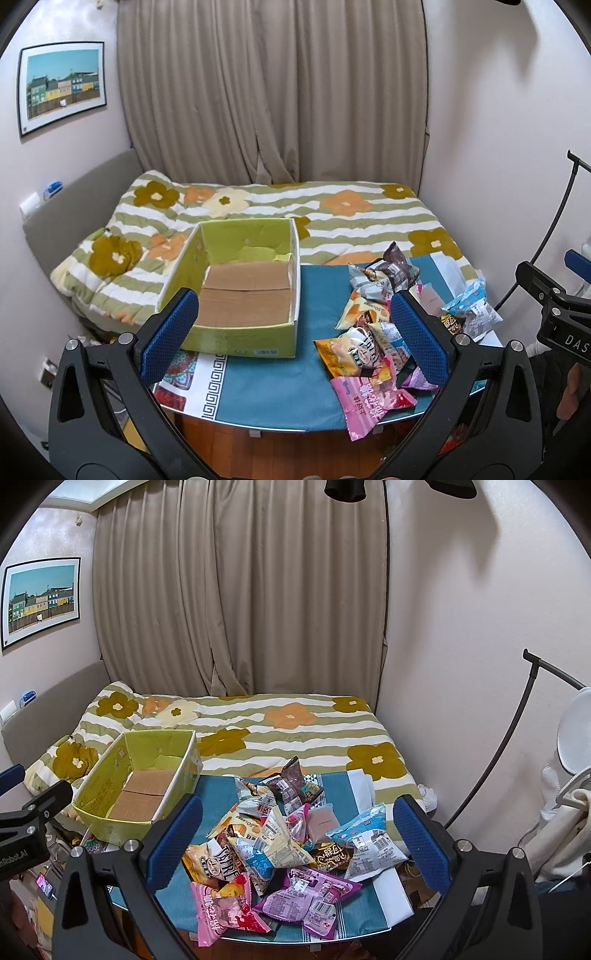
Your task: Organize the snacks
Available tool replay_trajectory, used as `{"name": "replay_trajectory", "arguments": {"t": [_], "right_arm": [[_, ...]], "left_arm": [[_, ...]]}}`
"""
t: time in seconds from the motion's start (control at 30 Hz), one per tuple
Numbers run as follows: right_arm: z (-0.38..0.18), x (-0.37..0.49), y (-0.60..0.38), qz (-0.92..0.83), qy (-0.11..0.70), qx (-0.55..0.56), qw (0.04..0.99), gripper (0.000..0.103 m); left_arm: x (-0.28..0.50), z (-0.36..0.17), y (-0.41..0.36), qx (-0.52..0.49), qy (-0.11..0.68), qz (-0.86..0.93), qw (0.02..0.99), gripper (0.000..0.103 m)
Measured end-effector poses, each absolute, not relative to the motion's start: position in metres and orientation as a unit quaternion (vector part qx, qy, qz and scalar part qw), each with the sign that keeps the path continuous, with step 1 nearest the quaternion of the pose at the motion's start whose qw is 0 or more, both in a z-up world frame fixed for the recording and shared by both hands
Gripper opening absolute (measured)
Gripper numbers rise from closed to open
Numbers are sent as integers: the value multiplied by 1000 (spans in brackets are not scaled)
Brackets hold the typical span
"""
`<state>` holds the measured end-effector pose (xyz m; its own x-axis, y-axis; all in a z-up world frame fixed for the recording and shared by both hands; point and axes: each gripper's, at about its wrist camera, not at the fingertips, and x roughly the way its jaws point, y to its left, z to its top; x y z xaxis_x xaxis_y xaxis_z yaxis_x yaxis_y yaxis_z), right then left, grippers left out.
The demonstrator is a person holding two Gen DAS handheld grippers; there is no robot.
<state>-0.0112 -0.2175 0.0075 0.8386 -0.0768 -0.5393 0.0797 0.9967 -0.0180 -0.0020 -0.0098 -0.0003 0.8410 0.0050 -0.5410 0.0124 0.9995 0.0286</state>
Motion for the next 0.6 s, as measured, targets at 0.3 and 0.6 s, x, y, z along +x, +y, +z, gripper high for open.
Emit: {"name": "replay_trajectory", "arguments": {"t": [0.3, 0.6], "right_arm": [[6, -14, -217, -41, 281, 2, 959, 103], [6, -14, -216, -41, 282, 2, 959, 103]], "left_arm": [[-4, 0, -8, 16, 285, -10, 958, 103], [-2, 0, -8, 16, 286, -11, 958, 103]]}}
